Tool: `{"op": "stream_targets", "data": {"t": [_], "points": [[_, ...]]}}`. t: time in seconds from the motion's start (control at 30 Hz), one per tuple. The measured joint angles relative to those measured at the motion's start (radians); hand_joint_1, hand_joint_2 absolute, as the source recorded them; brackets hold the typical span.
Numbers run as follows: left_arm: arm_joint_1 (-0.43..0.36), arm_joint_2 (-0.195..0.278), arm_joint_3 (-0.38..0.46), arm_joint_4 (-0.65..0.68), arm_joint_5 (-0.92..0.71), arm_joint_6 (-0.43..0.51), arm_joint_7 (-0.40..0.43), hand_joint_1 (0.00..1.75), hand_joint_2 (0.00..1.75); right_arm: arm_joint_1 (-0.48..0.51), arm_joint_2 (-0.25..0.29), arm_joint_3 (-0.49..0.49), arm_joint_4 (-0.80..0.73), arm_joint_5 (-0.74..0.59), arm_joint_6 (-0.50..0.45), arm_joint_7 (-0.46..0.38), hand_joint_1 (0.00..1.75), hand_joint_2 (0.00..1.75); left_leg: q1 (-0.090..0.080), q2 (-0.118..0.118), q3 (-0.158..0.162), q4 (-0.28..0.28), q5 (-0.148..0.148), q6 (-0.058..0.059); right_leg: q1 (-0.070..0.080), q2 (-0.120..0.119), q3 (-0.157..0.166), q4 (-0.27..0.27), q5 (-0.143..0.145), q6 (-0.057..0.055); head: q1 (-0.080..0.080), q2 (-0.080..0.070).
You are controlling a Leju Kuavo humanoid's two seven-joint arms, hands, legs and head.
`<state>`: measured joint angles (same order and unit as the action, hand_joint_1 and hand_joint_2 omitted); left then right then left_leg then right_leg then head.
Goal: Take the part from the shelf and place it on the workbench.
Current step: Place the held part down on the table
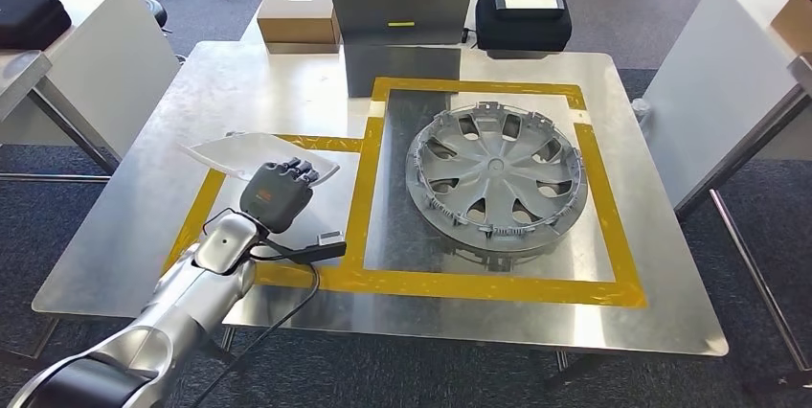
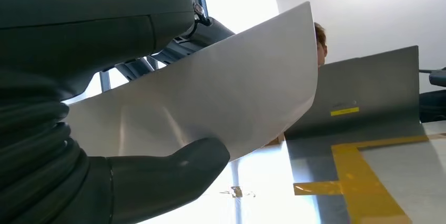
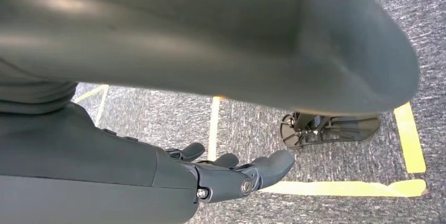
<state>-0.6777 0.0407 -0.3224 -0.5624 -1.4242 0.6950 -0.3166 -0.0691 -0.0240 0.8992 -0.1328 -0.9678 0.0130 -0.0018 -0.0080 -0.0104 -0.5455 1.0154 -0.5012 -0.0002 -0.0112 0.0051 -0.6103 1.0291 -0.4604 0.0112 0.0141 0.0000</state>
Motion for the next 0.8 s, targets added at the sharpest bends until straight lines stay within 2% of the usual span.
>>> {"op": "stream_targets", "data": {"t": [0.17, 0.43, 0.57, 0.73, 0.8], "points": [[0.000, -0.023, -0.001, 0.041, 0.023, 0.000, 0.002, 1.75, 1.75, 0.000, 0.000, 0.010, 0.000, -0.001, 0.000, 0.000, 0.00, 0.00, 0.000, 0.000, 0.000, 0.000, 0.000, 0.000, 0.000, 0.000, 0.000, 0.000, 0.000, 0.000, 0.000, 0.000], [-0.001, -0.021, 0.001, 0.101, 0.047, 0.000, 0.031, 1.75, 1.75, 0.000, 0.000, 0.020, 0.000, -0.003, 0.000, 0.000, 0.00, 0.00, 0.000, 0.000, 0.000, 0.000, 0.000, 0.000, 0.000, 0.000, 0.000, 0.000, 0.000, 0.000, 0.000, 0.000], [0.000, -0.009, 0.007, 0.126, 0.068, 0.000, 0.033, 0.00, 1.75, 0.000, 0.000, 0.022, 0.000, -0.003, 0.000, 0.000, 0.00, 0.00, 0.000, 0.000, 0.000, 0.000, 0.000, 0.000, 0.000, 0.000, 0.000, 0.000, 0.000, 0.000, 0.000, 0.000], [0.004, 0.005, 0.034, 0.131, 0.111, 0.001, -0.026, 0.00, 1.75, 0.000, 0.000, 0.022, 0.000, -0.003, 0.000, -0.003, 0.00, 0.00, 0.000, 0.000, 0.000, 0.000, 0.000, 0.000, 0.000, 0.000, 0.000, 0.000, 0.000, 0.000, 0.000, 0.000], [0.007, 0.006, 0.048, 0.129, 0.133, 0.003, -0.064, 0.00, 0.87, 0.000, 0.000, 0.022, 0.000, -0.003, 0.000, -0.006, 0.00, 0.00, 0.000, 0.000, 0.000, 0.000, 0.000, 0.000, 0.000, 0.000, 0.000, 0.000, 0.000, 0.000, 0.000, 0.000]]}}
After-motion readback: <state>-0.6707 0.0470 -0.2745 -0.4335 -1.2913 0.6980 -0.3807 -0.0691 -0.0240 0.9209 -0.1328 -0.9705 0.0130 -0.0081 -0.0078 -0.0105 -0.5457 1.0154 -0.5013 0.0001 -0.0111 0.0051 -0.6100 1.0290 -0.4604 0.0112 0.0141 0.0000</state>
